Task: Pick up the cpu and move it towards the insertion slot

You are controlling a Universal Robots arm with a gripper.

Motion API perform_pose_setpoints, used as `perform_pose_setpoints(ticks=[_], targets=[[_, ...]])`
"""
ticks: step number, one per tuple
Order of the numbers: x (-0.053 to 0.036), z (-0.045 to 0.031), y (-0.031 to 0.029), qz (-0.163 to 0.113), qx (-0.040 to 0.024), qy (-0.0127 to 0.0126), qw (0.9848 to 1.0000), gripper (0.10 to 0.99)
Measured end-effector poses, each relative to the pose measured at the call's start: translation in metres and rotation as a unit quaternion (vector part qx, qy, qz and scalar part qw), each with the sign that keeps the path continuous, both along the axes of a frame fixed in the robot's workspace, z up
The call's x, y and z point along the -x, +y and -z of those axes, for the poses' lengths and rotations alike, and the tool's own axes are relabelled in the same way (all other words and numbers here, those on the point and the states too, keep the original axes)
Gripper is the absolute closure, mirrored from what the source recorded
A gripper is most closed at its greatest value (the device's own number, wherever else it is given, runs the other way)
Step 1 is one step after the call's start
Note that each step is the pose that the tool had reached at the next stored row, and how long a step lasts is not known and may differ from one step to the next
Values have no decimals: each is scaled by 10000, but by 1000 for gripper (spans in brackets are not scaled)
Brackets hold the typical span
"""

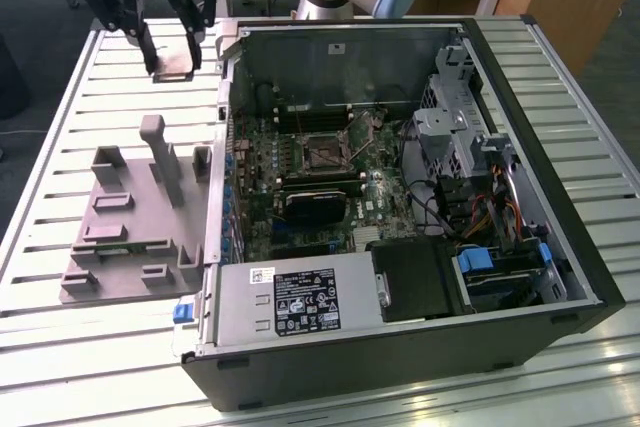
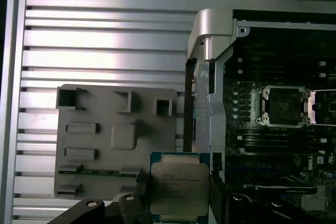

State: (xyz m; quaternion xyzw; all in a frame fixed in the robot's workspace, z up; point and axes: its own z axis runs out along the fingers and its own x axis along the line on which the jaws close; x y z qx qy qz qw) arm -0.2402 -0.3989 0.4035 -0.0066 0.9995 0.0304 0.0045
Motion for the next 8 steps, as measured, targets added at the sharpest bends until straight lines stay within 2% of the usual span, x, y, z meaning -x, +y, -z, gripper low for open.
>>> perform_pose_setpoints(ticks=[8], targets=[[-235,3,0,0,0,0,10000,549]])
